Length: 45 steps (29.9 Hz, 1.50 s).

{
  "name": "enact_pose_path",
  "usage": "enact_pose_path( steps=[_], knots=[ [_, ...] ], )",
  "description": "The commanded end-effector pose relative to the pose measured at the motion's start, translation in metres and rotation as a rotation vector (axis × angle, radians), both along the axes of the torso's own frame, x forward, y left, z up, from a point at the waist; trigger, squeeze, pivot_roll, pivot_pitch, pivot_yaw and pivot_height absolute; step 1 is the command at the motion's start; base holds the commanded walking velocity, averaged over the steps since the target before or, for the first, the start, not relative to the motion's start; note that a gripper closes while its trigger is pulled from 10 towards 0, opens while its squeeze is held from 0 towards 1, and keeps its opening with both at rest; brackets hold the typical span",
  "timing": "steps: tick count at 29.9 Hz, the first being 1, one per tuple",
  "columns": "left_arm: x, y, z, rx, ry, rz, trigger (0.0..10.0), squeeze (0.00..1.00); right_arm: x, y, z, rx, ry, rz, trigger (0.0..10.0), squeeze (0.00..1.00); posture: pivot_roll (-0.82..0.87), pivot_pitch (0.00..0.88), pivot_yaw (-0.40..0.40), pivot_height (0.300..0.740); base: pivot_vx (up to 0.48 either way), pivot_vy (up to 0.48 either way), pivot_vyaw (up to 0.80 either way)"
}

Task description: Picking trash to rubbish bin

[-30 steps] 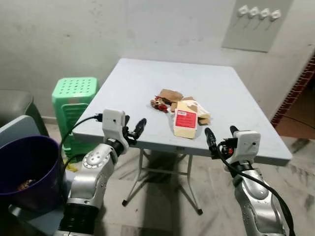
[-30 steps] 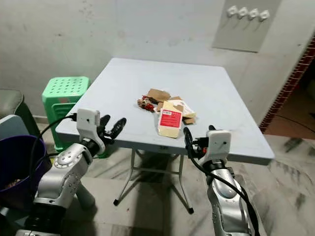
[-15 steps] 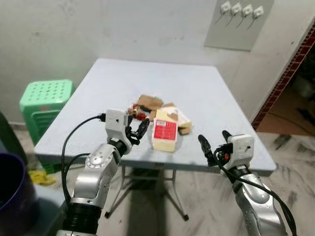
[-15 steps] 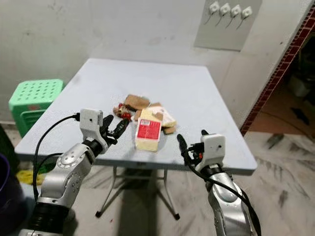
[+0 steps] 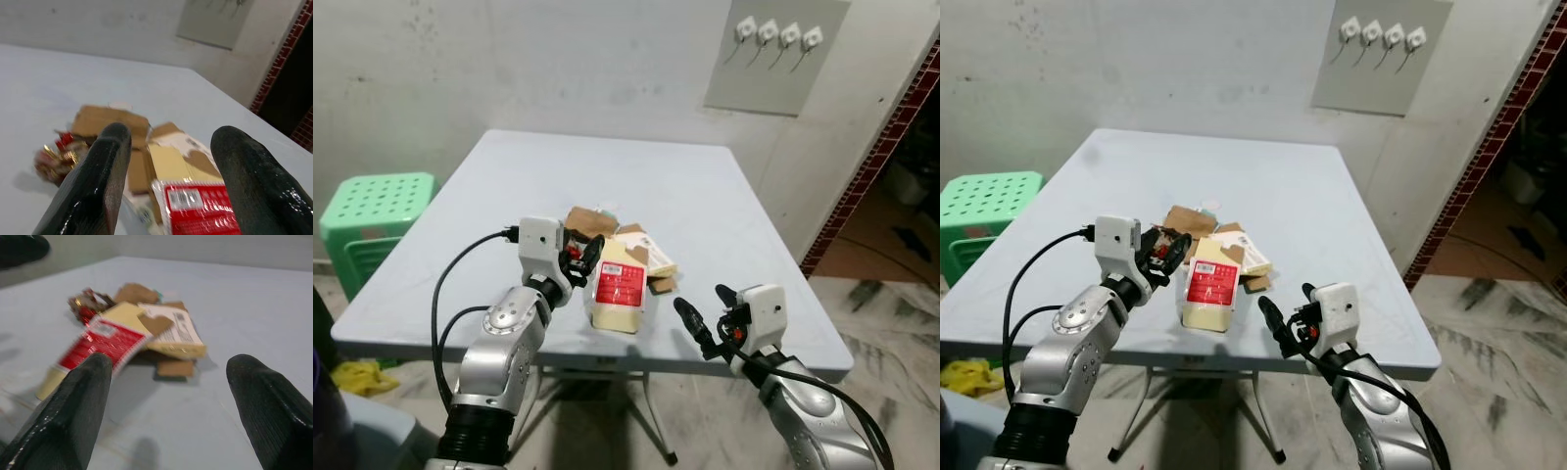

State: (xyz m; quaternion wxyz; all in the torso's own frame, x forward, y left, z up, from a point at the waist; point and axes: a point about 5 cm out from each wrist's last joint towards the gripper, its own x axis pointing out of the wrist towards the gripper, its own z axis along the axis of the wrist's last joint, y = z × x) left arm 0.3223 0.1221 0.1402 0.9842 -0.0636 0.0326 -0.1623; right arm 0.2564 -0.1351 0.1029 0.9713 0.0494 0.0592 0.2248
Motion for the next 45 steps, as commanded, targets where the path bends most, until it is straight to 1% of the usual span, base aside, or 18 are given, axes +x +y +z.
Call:
enact_pose_path(
  steps=[1,6,8,10,13,15,17,23,26,27,31,35,36,38,39,41,43,45],
  knots=[
    [0.001,0.006,0.001,0.040,-0.008,0.041,10.0,0.00,-0.001,0.008,0.006,0.012,0.010,0.043,10.0,0.00,-0.05,0.000,-0.088,0.740,0.000,0.000,0.00],
    [0.005,0.012,0.000,0.041,0.019,0.082,10.0,0.00,-0.003,0.007,0.011,-0.004,-0.003,0.073,10.0,0.00,-0.05,0.000,-0.086,0.740,0.000,0.000,0.00],
    [0.008,0.016,0.002,0.046,0.020,0.092,10.0,0.00,-0.005,0.005,0.016,-0.003,-0.045,0.108,10.0,0.00,-0.05,0.000,-0.087,0.740,0.000,0.000,0.00],
    [0.013,0.021,0.006,0.058,0.000,0.105,10.0,0.00,-0.007,0.006,0.021,-0.006,-0.072,0.130,10.0,0.00,-0.05,0.000,-0.088,0.740,0.000,0.000,0.00],
    [0.016,0.024,0.008,0.054,0.012,0.093,10.0,0.00,-0.008,0.006,0.026,-0.003,-0.076,0.142,10.0,0.00,-0.05,0.000,-0.097,0.740,0.000,0.000,0.00],
    [0.020,0.028,0.009,0.080,0.007,0.097,10.0,0.00,-0.007,0.007,0.027,-0.006,-0.074,0.145,10.0,0.00,-0.05,0.000,-0.098,0.740,0.000,0.000,0.00],
    [0.023,0.031,0.012,0.081,-0.004,0.103,10.0,0.00,-0.005,0.007,0.027,-0.023,-0.078,0.138,10.0,0.00,-0.04,0.000,-0.104,0.740,0.000,0.000,0.00],
    [0.026,0.037,0.016,0.087,-0.016,0.103,10.0,0.00,-0.004,0.006,0.029,-0.036,-0.090,0.135,10.0,0.00,-0.04,0.000,-0.111,0.740,0.000,0.000,0.00],
    [0.025,0.040,0.020,0.081,-0.023,0.082,10.0,0.00,-0.010,0.009,0.038,-0.005,-0.109,0.159,10.0,0.00,-0.03,0.000,-0.117,0.740,0.000,0.000,0.00],
    [0.027,0.042,0.020,0.080,-0.015,0.074,10.0,0.00,-0.011,0.012,0.041,0.010,-0.111,0.173,10.0,0.00,-0.03,0.001,-0.118,0.740,0.000,0.000,0.00],
    [0.027,0.043,0.022,0.092,-0.023,0.050,10.0,0.00,-0.016,0.017,0.048,0.034,-0.118,0.199,10.0,0.00,-0.04,0.052,-0.118,0.740,0.000,0.000,0.00],
    [0.030,0.041,0.024,0.111,-0.027,0.026,10.0,0.00,-0.019,0.023,0.054,0.046,-0.126,0.229,10.0,0.00,-0.04,0.083,-0.120,0.740,0.000,0.000,0.00],
    [0.030,0.039,0.025,0.103,-0.028,-0.007,10.0,0.00,-0.022,0.027,0.055,0.054,-0.122,0.248,10.0,0.00,-0.04,0.103,-0.120,0.740,0.000,0.000,0.00],
    [0.031,0.038,0.026,0.098,-0.028,-0.019,10.0,0.00,-0.023,0.028,0.055,0.055,-0.121,0.254,10.0,0.00,-0.04,0.103,-0.120,0.740,0.000,0.000,0.00],
    [0.035,0.037,0.027,0.127,-0.032,-0.026,10.0,0.00,-0.024,0.032,0.056,0.052,-0.113,0.266,10.0,0.00,-0.05,0.119,-0.119,0.740,0.000,0.000,0.00],
    [0.034,0.036,0.029,0.126,-0.031,-0.045,10.0,0.00,-0.030,0.033,0.059,0.053,-0.111,0.278,10.0,0.00,-0.06,0.148,-0.122,0.740,0.000,0.000,0.00],
    [0.036,0.037,0.028,0.156,-0.043,-0.049,10.0,0.00,-0.033,0.035,0.061,0.061,-0.105,0.284,10.0,0.00,-0.06,0.164,-0.124,0.740,0.000,0.000,0.00],
    [0.035,0.037,0.029,0.138,-0.041,-0.055,10.0,0.00,-0.036,0.035,0.063,0.065,-0.105,0.287,10.0,0.00,-0.06,0.171,-0.124,0.740,0.000,0.000,0.00]
  ],
)
